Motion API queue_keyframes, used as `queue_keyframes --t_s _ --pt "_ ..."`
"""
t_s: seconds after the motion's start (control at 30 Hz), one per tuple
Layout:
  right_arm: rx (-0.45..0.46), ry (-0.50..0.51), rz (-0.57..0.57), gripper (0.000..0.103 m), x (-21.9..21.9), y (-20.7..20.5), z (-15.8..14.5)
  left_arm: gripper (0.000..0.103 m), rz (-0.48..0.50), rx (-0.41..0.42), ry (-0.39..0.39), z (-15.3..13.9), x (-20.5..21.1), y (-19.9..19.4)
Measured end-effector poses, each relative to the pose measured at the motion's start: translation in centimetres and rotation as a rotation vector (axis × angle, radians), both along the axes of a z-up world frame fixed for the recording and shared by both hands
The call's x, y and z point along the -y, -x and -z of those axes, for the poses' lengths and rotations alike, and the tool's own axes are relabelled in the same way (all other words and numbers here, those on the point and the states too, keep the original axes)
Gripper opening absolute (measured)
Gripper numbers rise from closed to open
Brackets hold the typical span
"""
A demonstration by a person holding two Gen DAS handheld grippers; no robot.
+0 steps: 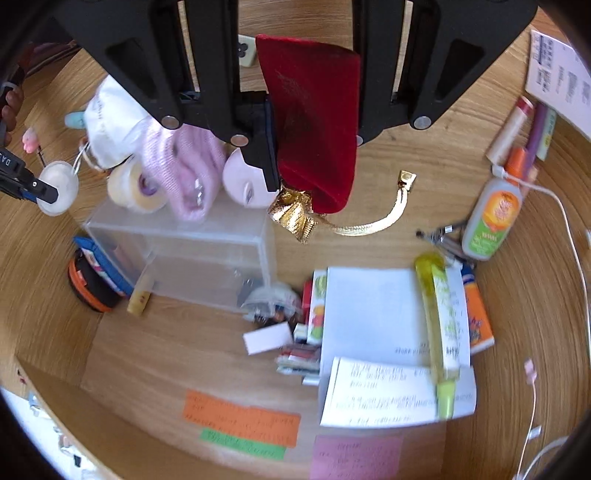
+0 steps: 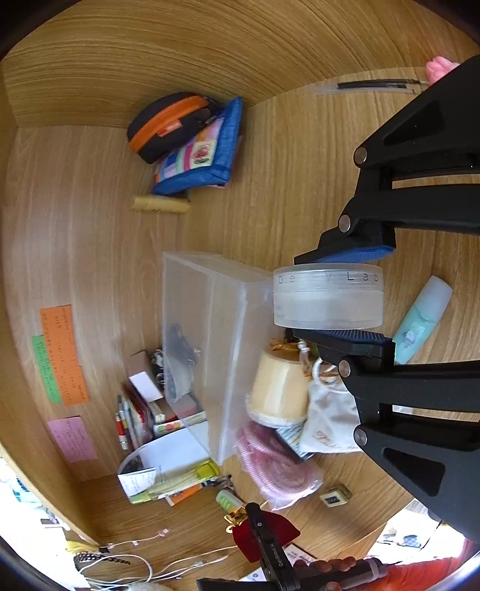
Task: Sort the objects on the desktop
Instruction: 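Carry both items into the clear plastic box and open both tools to release them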
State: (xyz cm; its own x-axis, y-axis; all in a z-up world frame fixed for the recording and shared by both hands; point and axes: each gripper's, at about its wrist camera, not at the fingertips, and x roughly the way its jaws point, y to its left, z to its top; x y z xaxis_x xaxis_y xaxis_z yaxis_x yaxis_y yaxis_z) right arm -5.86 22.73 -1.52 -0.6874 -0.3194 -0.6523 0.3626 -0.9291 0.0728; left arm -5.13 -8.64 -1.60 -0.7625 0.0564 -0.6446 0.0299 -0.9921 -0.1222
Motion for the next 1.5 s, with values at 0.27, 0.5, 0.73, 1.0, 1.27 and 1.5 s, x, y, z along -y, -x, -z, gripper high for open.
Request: queue_keyframes --t_s 0.27,0.5,0.73,1.0,1.27,1.5 --pt "-0.054 -0.002 -0.015 0.027 0.5 0.2 -3.0 0.017 0.052 -0.039 -0.027 -2.6 -0.7 0.4" --pt "-0.115 -0.001 -0.042 0.027 1.2 1.4 -6.2 0.017 0.098 -0.054 -0.05 -4.7 -1.4 2.4" --pt "-0.129 0.001 -0.081 0.027 2.6 4.4 -7.5 0.017 0.141 -0.067 -0.048 -6.6 -2.2 5.0" --pt "-0.116 -0.007 -0.114 0.027 4.4 7.3 -7.5 0.017 0.176 -0.036 -0.05 -7.1 -3.0 9.2" --pt "-0.071 -0.021 -0.133 0.027 5.4 10.2 -6.2 0.017 0.225 0.029 -0.048 -5.4 -4.6 13.2" --pt "-0.006 -0.04 -0.151 0.027 6.3 13.0 -3.8 0.017 0.265 0.095 -0.036 -2.7 -6.0 16.1"
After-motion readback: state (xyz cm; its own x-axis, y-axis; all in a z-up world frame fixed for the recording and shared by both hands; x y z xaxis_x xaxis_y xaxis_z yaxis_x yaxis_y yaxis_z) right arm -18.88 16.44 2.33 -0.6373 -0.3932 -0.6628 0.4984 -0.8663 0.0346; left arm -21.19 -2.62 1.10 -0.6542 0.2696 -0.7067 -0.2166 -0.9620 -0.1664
